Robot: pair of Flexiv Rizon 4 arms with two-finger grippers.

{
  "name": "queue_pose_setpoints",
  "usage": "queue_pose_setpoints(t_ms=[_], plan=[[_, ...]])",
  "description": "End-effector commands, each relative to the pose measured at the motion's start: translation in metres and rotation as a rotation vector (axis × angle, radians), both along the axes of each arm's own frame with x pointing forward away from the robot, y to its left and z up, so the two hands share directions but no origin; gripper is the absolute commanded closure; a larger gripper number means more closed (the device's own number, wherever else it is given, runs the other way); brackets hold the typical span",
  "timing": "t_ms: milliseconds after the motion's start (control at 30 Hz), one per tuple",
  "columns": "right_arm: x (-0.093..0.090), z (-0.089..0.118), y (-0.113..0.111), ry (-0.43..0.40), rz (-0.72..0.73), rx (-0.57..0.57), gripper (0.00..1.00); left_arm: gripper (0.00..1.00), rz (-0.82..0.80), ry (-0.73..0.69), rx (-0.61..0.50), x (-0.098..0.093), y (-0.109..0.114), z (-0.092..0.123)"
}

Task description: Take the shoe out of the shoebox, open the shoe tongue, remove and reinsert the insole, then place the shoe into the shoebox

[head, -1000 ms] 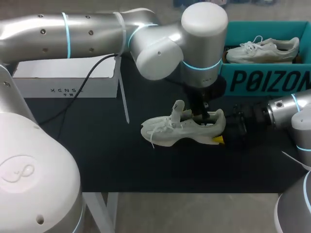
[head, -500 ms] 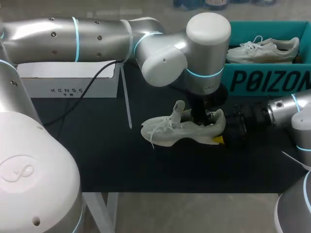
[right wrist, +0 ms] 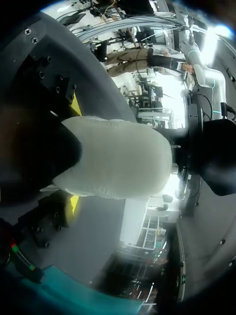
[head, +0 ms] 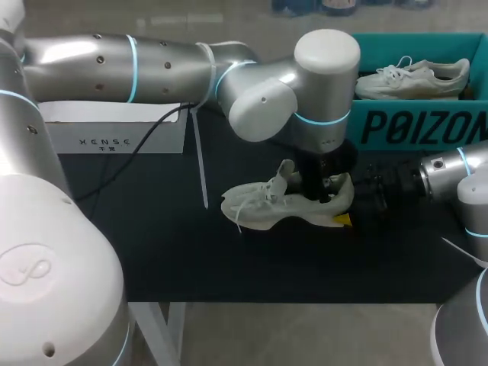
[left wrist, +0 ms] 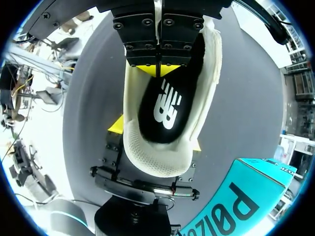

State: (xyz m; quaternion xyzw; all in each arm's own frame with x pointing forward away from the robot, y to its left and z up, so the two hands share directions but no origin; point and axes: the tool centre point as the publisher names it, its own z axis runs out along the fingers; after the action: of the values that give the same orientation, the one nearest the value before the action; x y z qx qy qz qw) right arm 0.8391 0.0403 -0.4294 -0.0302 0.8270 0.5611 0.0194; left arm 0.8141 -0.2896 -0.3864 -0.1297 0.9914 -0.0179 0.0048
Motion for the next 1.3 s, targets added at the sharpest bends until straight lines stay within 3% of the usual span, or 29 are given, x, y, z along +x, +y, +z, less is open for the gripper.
queue_pose_setpoints(t_ms=[33, 67, 100, 200, 667, 967, 1000, 1300], plan=[[-0.001, -0.003, 0.003, 0.0, -0.003, -0.002, 1.0, 1.0, -0.002, 0.009, 0.0, 0.002, 0.0, -0.004], [-0.001, -0.003, 0.003, 0.0, -0.003, -0.002, 1.0, 0.95, -0.002, 0.01, 0.001, 0.003, 0.0, -0.005], [-0.001, -0.003, 0.003, 0.0, -0.003, -0.002, 1.0, 0.83, -0.002, 0.012, 0.002, 0.003, 0.0, -0.005], [-0.001, -0.003, 0.003, 0.0, -0.003, -0.002, 1.0, 0.78, -0.002, 0.015, 0.005, 0.004, 0.0, -0.007], [-0.001, -0.003, 0.003, 0.0, -0.003, -0.002, 1.0, 0.85, -0.03, 0.015, 0.015, 0.008, -0.002, -0.023], [-0.001, -0.003, 0.003, 0.0, -0.003, -0.002, 1.0, 0.85, -0.083, -0.001, 0.023, 0.01, -0.005, -0.062], [-0.001, -0.003, 0.003, 0.0, -0.003, -0.002, 1.0, 1.0, -0.091, -0.004, 0.022, 0.01, -0.005, -0.069], [-0.001, -0.003, 0.003, 0.0, -0.003, -0.002, 1.0, 1.0, -0.141, -0.127, 0.053, 0.007, 0.003, -0.076]])
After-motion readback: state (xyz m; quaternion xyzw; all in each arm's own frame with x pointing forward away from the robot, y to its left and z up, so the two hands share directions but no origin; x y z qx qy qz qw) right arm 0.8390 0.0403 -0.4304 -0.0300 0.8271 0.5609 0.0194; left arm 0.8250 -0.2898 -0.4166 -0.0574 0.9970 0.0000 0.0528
